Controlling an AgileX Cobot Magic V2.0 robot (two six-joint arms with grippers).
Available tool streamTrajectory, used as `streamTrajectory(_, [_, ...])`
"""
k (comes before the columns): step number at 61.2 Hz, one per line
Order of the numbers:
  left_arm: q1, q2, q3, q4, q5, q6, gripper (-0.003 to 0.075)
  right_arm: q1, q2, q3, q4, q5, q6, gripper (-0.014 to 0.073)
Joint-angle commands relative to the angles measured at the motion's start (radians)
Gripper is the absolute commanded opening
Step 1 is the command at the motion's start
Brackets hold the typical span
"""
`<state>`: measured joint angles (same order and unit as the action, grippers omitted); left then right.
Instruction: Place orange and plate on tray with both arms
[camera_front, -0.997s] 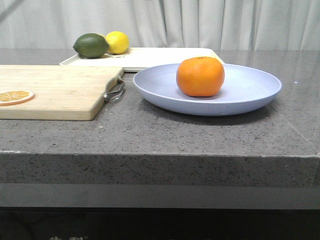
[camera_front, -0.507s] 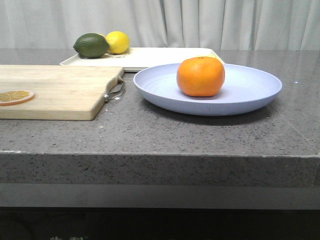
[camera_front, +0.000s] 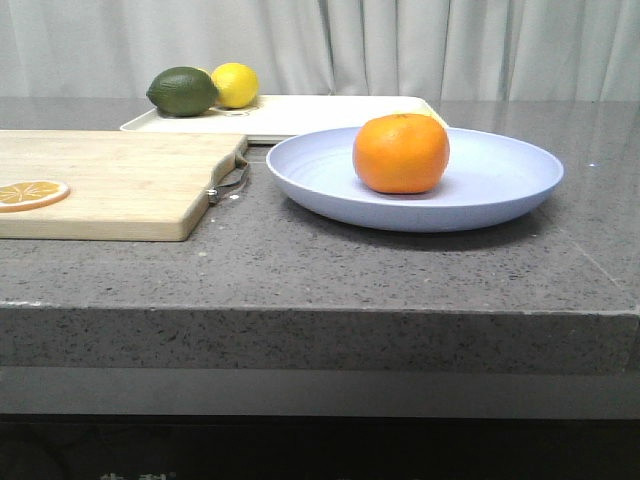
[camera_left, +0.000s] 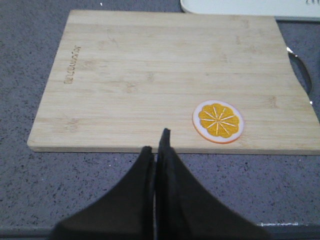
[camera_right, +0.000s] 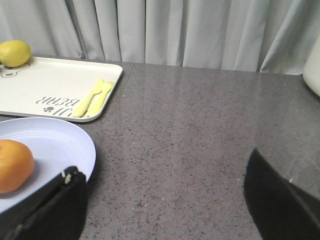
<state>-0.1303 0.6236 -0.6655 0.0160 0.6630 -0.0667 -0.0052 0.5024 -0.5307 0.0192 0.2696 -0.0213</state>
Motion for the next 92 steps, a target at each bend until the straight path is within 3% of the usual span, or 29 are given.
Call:
streamTrajectory(1, [0.002, -0.111, 0.035, -0.006, -0.105, -0.009, -0.0018, -0.005, 0.013, -0.03, 0.002, -0.092, -0.006, 0.0643])
streamTrajectory(18, [0.002, -0.506, 0.207, -0.008, -0.155, -0.009, -0.0018, -0.005, 0.013, -0.03, 0.002, -0.098, -0.006, 0.0643])
streamTrajectory(26, [0.002, -0.588, 0.241, -0.008, -0.211, -0.009, -0.0018, -0.005, 0.024, -0.031, 0.004, -0.106, -0.006, 0.0643])
streamTrajectory(37, [0.002, -0.594, 0.251, -0.008, -0.243, -0.009, -0.0018, -0.004, 0.167, -0.097, 0.064, -0.071, -0.006, 0.0643])
streamTrajectory(57, [0.002, -0.594, 0.251, -0.008, -0.243, -0.009, -0.0018, 0.002, 0.68, -0.388, 0.143, 0.062, -0.006, 0.0643])
streamTrajectory(69, [0.002, -0.594, 0.251, -0.008, -0.243, -0.009, -0.0018, 0.056, 0.93, -0.529, 0.176, 0.107, -0.006, 0.064])
streamTrajectory(86, [0.002, -0.594, 0.251, -0.008, -0.243, -0.009, -0.0018, 0.13, 1.084, -0.633, 0.254, 0.137, -0.006, 0.0636])
streamTrajectory(92, [0.002, -0.594, 0.251, -0.008, -0.243, -0.009, -0.0018, 0.13, 1.099, -0.636, 0.28, 0.14, -0.006, 0.054])
